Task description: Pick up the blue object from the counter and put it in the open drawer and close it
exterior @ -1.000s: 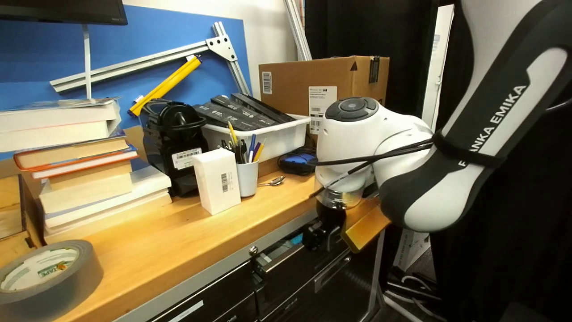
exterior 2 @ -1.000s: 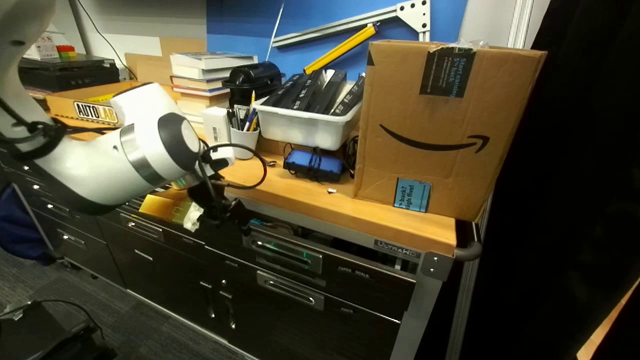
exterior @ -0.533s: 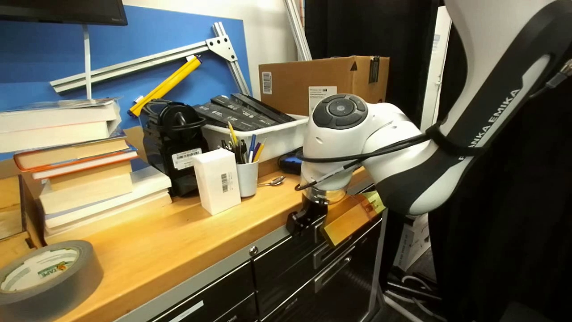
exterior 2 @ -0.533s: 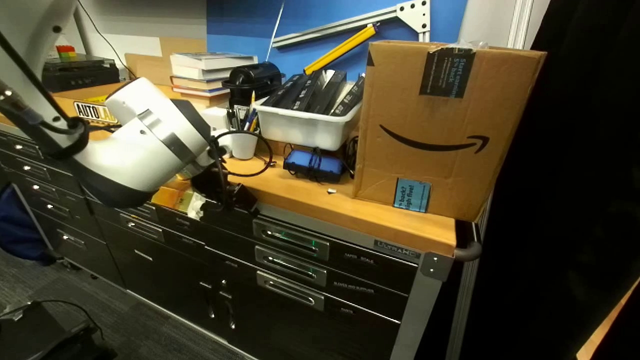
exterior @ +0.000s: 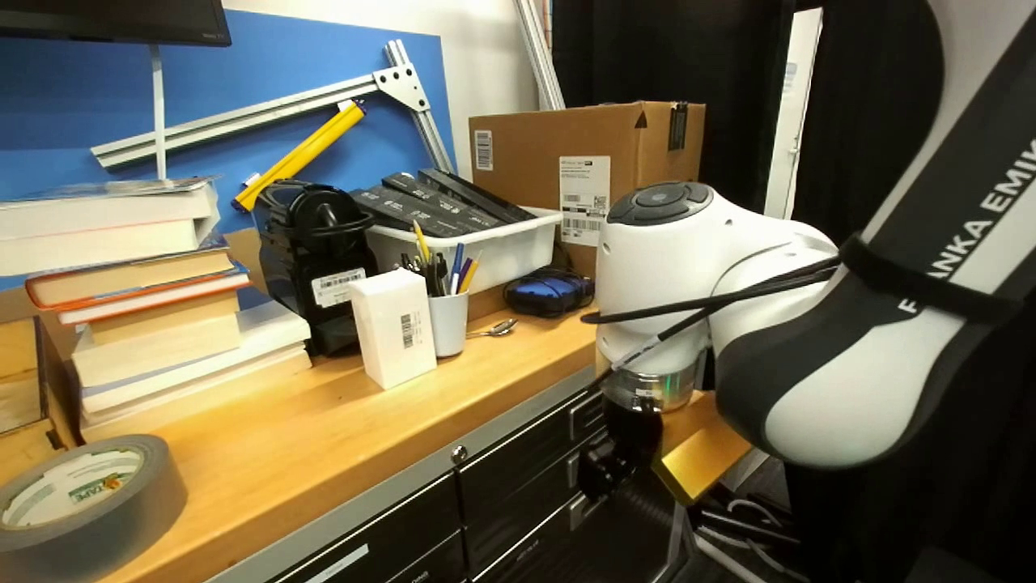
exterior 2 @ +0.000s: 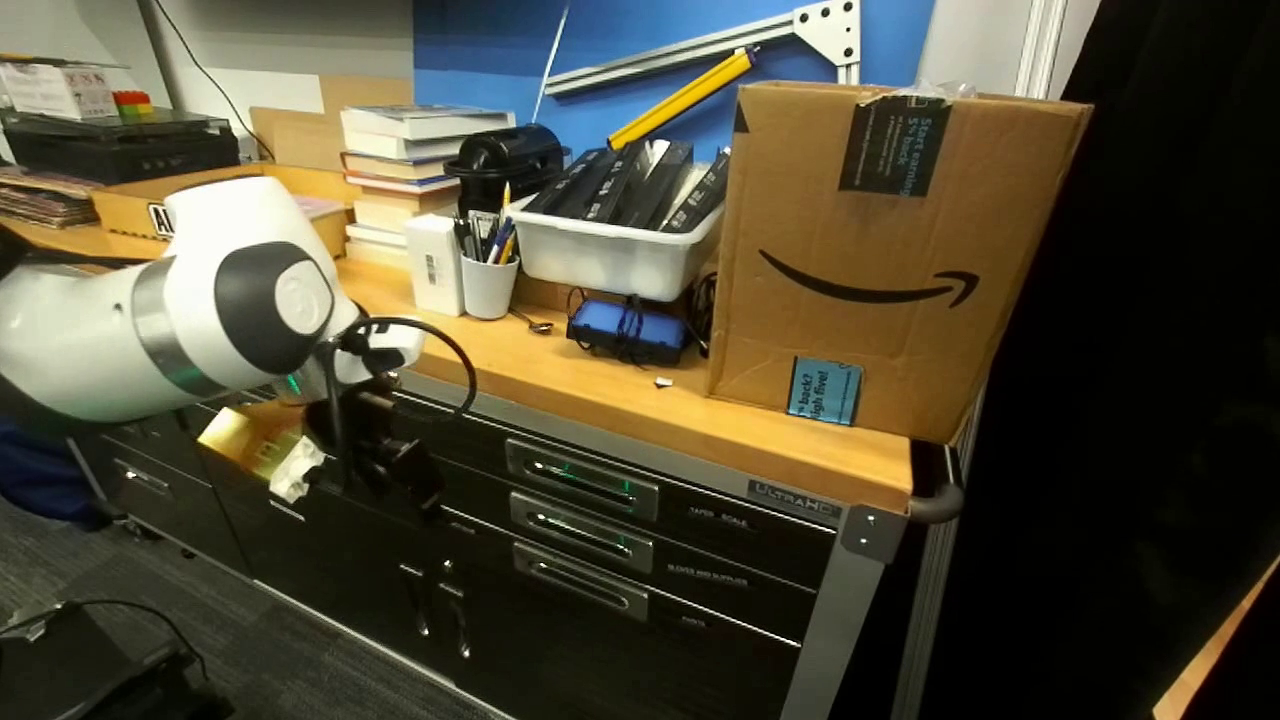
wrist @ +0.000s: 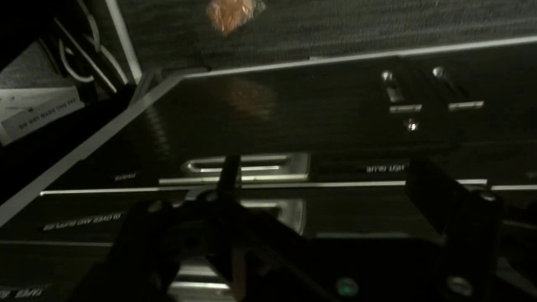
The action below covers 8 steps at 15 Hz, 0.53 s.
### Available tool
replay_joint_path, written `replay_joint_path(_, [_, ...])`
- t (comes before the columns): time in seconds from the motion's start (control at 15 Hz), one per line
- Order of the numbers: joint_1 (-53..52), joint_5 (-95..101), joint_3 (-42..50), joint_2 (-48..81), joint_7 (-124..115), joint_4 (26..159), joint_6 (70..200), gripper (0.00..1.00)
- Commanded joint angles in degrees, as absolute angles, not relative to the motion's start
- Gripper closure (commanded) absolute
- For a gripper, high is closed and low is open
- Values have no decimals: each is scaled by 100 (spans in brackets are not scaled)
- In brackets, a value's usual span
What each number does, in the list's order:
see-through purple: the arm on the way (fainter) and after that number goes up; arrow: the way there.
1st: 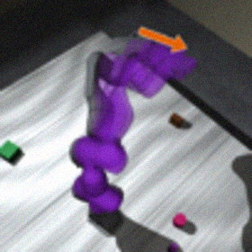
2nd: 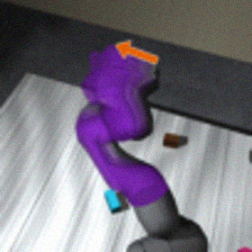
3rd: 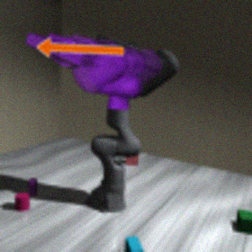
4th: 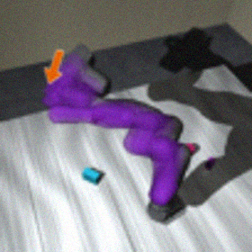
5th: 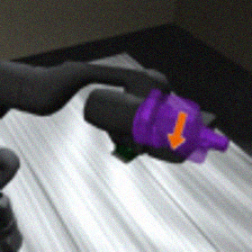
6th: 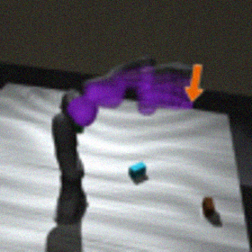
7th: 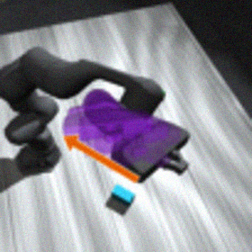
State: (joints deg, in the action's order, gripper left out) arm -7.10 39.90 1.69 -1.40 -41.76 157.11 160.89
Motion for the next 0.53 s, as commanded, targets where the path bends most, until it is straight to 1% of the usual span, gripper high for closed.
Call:
replay_joint_path(0.0, [-670, 2381, -151, -395, -2626, 15787, 15279, 0])
replay_joint_path(0.2, [-713, 893, -291, -1188, -1470, 15628, 14071, 0])
replay_joint_path(0.47, [-659, 27, -272, -1947, -1121, 14894, 12612, 0])
